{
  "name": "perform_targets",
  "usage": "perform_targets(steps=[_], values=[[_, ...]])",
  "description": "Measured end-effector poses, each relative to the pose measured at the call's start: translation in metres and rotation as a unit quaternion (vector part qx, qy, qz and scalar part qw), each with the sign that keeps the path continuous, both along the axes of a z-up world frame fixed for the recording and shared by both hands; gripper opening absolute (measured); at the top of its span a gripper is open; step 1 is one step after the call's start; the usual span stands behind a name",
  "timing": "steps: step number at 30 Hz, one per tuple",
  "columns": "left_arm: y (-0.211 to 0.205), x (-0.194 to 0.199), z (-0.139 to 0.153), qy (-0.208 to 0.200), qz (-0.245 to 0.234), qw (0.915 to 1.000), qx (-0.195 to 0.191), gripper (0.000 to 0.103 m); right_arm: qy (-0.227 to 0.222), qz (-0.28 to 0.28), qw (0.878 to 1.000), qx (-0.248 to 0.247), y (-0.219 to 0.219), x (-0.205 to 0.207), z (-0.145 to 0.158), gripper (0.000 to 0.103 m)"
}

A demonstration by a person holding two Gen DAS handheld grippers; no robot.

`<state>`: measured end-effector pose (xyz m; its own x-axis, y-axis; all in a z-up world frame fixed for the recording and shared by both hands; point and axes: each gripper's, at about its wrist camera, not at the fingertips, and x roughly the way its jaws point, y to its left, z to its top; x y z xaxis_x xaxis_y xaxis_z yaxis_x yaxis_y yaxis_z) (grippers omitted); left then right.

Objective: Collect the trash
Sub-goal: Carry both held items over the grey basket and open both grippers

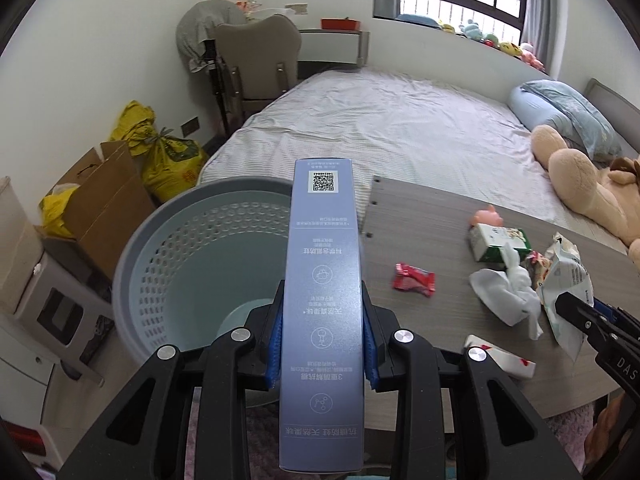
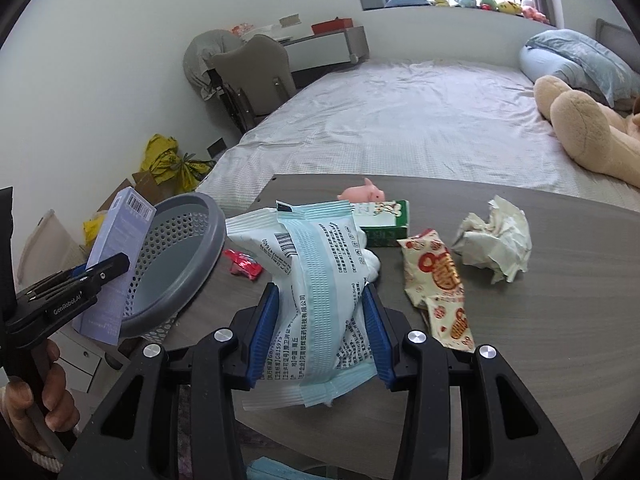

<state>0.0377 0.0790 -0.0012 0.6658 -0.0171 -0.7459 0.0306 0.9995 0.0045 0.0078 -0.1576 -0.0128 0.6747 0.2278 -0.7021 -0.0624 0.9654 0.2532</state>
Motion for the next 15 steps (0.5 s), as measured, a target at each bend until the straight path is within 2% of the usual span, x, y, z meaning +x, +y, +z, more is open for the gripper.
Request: perform_targets(steps=[15], values=[[0.057,0.014,-0.012,0.010,0.049,0.9987,-0.001,0.031,0.000,0.080,0.997,-0.016,0.084,0.047,0.004,0.042]])
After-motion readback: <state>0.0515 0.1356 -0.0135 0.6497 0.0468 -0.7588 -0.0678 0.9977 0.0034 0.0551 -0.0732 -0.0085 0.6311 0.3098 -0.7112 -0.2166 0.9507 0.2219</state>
